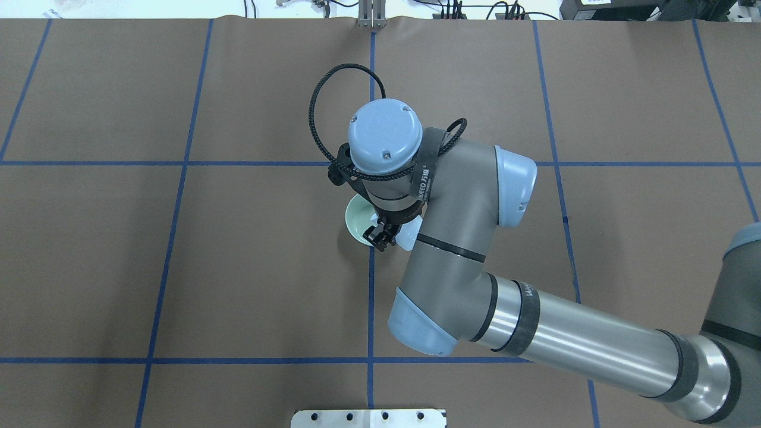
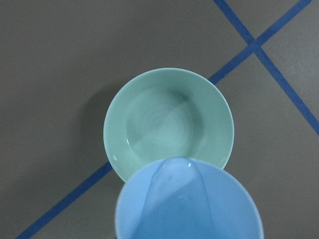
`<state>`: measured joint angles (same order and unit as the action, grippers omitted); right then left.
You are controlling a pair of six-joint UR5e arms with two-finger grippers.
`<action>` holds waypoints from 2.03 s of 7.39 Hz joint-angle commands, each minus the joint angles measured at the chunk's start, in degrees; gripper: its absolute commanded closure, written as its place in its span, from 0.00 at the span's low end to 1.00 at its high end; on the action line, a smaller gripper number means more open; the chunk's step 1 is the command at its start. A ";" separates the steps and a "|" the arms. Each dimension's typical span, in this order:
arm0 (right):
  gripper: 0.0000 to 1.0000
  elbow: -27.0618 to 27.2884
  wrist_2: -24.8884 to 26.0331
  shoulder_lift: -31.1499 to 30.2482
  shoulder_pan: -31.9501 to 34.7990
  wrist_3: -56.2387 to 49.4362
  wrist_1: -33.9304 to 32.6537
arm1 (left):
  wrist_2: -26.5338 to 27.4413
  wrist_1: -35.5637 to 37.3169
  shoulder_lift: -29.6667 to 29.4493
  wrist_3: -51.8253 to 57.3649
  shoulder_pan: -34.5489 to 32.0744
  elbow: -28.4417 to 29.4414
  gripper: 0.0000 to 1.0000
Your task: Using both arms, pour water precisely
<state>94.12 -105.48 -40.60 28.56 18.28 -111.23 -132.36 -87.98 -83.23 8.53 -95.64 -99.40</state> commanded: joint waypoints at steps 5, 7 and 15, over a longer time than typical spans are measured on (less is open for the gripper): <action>1.00 -12.88 0.19 12.37 -0.61 0.00 -17.15 | 0.00 0.00 -0.09 0.00 -0.87 -0.18 0.00; 1.00 -15.79 0.71 16.24 -0.96 -0.09 -24.95 | 0.00 0.00 -0.09 0.00 -0.87 -0.35 0.00; 1.00 -20.48 3.17 21.00 -2.11 0.00 -30.20 | -1.14 -0.09 0.00 0.18 -1.13 -0.62 0.00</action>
<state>72.59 -102.40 -19.57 26.31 18.22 -142.62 -133.44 -88.06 -83.23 8.67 -96.78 -100.01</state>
